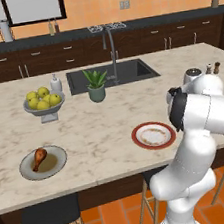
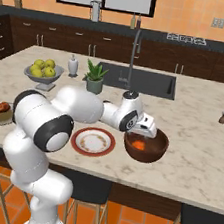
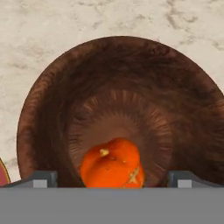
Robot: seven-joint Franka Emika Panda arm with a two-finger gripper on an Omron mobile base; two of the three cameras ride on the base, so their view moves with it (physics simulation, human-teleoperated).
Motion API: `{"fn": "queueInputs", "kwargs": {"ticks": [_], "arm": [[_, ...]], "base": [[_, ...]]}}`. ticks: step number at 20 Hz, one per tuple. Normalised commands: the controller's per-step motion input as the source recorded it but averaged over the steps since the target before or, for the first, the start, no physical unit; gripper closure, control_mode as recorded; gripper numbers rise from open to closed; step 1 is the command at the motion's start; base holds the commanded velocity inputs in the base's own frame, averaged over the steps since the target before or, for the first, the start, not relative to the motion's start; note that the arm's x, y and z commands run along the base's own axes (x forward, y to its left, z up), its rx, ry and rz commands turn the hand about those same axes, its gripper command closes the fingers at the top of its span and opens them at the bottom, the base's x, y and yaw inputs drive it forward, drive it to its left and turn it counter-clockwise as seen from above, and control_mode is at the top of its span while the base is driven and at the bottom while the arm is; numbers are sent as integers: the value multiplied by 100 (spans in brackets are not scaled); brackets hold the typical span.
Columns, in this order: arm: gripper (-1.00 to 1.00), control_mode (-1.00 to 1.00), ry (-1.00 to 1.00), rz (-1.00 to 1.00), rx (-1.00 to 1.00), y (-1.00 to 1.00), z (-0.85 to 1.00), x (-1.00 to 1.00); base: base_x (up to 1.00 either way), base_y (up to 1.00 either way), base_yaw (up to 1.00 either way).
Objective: Pick the chicken drumstick and squash from their plates and place them in the bowl. Then put the bowl in the fridge.
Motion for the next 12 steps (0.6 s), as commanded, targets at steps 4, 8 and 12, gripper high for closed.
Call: {"fn": "queueInputs", "kwargs": {"ticks": [4, 8, 12], "arm": [[-100, -100, -5, 9, 0, 3, 31, -11], [-100, -100, -11, 16, 0, 24, 85, -91], [-100, -100, -3, 16, 0, 81, 68, -96]], "base": [[0, 0, 0], [0, 0, 0], [0, 0, 0]]}}
